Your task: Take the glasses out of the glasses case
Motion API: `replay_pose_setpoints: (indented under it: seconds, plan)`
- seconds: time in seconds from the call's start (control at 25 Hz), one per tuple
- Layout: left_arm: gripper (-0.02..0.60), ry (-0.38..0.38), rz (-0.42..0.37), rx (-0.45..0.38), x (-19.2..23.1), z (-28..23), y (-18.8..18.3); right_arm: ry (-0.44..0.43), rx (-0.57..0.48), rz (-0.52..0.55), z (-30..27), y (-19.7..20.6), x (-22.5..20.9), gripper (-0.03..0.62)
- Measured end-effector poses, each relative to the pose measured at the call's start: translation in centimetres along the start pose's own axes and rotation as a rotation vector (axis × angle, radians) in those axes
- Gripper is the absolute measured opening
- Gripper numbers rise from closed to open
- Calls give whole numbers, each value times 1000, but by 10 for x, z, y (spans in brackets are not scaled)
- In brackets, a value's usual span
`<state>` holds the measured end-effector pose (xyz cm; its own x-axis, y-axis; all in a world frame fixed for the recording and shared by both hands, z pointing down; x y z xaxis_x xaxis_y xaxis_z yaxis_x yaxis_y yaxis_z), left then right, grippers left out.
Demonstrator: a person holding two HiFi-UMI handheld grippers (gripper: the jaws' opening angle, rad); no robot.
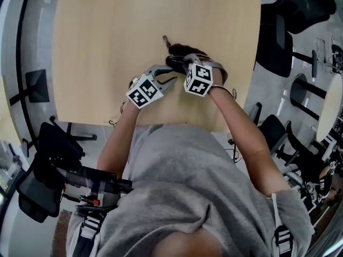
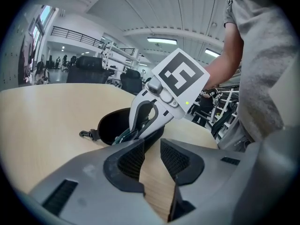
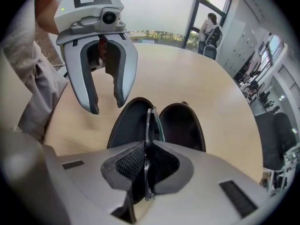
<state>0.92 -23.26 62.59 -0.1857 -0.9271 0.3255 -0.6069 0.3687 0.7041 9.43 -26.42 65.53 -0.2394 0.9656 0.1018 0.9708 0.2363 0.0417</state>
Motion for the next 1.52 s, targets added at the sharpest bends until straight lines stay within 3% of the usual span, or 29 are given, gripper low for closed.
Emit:
replay_pose_setpoints:
  seconds: [0.36,0.8,1.52]
  plan:
    - [103,-7,-24,-24,-10,4,-7,31,-88,-42,23,-8,-1,52]
    - [103,-93,-65,-50,-56,37,-43,144,-189,-95,118,20,16,52]
    - [103,-169,-58,-66,-43,71,-35,234,-200,-239,133,73,-16,52]
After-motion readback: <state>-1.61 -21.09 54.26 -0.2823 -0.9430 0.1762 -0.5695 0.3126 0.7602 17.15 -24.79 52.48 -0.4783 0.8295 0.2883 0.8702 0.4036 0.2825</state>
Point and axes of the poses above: the fingertips, and each gripper's own axes: z backward along the fingers, x to its left, y out of its underside, the point moved 5 cm from there along z, backward along the fingers, and after that the axes turned 11 degrees about x, right-handed, at the moved point
